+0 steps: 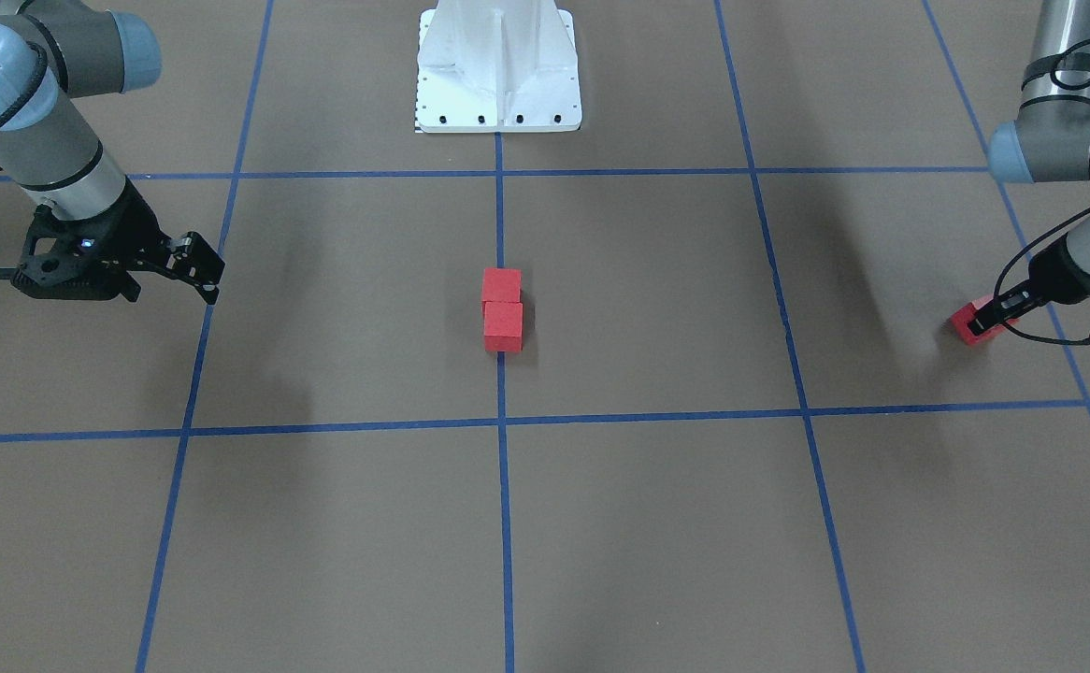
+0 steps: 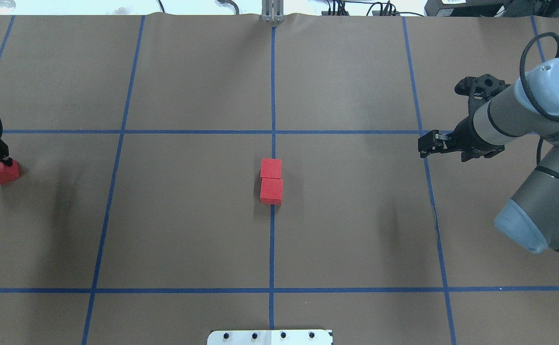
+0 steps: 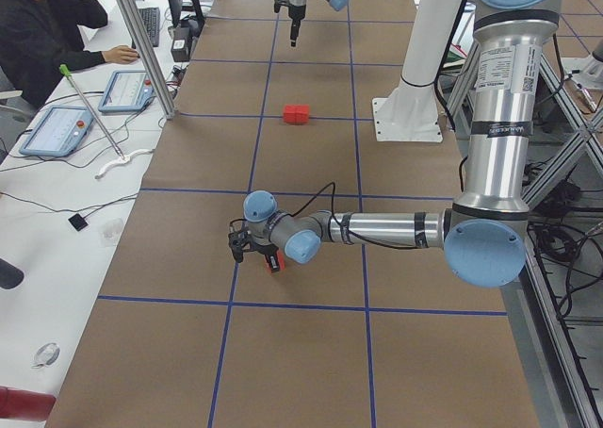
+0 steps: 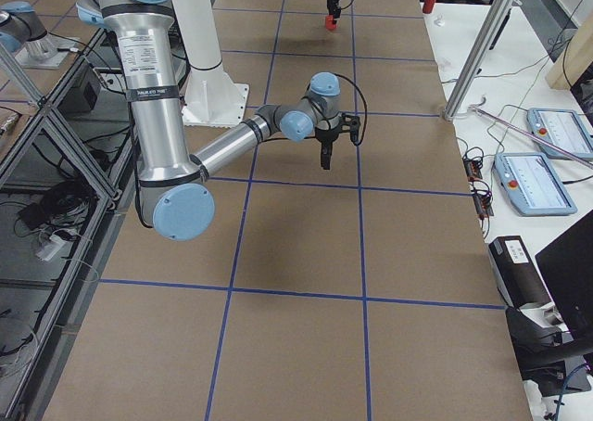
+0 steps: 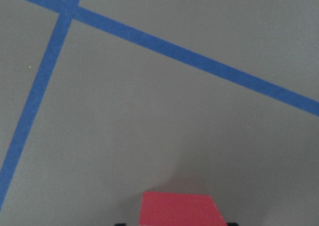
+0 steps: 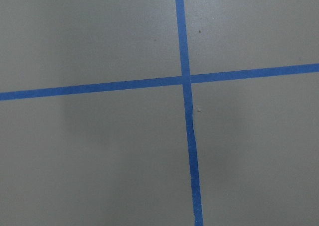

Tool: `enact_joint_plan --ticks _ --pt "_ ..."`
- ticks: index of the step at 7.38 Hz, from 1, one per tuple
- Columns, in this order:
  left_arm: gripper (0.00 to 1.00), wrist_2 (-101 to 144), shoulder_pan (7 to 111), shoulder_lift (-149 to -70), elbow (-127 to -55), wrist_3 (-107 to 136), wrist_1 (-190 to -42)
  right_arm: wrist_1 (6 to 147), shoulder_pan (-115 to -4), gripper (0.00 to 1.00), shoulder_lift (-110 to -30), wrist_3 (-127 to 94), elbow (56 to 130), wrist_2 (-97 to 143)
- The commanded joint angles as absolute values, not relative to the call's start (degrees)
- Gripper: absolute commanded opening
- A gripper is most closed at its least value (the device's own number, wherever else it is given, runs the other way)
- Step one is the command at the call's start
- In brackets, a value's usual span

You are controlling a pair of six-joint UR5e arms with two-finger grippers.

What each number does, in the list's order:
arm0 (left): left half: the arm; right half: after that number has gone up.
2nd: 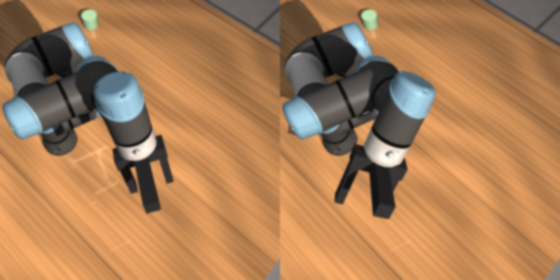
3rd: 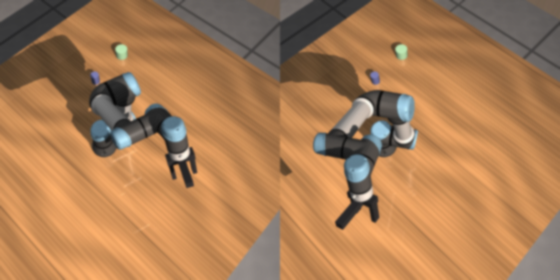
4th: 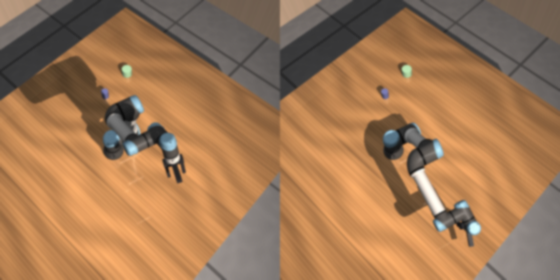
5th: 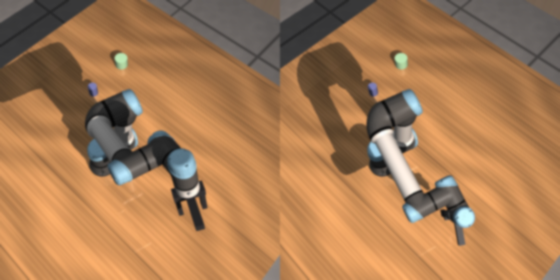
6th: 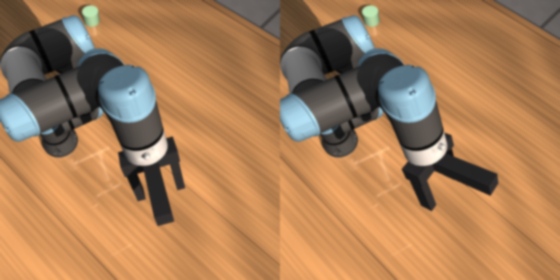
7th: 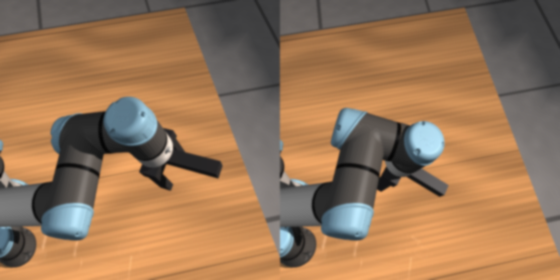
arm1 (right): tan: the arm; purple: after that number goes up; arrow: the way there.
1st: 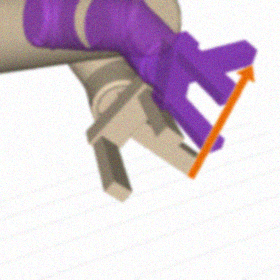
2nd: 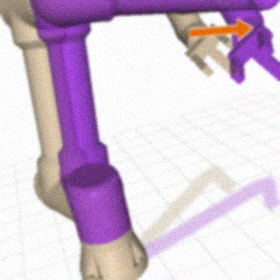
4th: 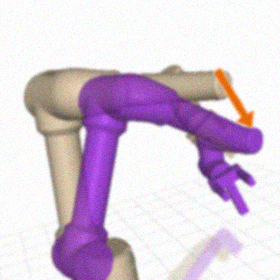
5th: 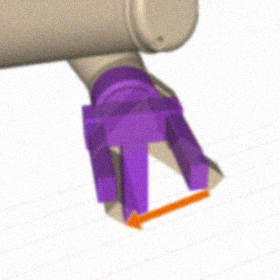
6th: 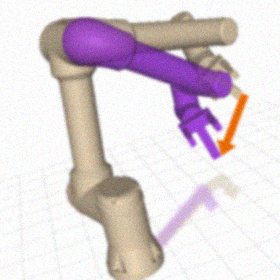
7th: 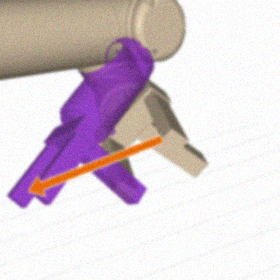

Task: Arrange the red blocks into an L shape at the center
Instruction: 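Carry the cube with the left gripper toward the two-cube column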

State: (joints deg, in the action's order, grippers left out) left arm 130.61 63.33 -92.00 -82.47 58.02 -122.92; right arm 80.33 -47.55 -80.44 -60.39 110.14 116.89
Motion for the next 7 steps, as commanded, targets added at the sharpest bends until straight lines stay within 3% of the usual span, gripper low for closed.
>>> enact_joint_plan --ticks 1,3,4,7 --pt "0.0 130.9 63.4 -92.9 -89.2 63.4 -120.7 80.3 -47.5 1.0 -80.4 -60.5 110.2 116.9" --pt "0.0 130.3 60.1 -99.6 -99.7 80.1 -104.8 80.3 -47.5 1.0 -80.3 -60.5 110.2 116.9" --pt "0.0 130.3 57.6 -101.5 -102.5 93.4 -104.0 80.3 -47.6 1.0 -80.4 -60.4 110.1 116.9" --pt "0.0 122.6 42.4 -114.9 -102.8 128.9 -99.8 80.3 -47.5 1.0 -80.4 -60.4 109.9 116.1"
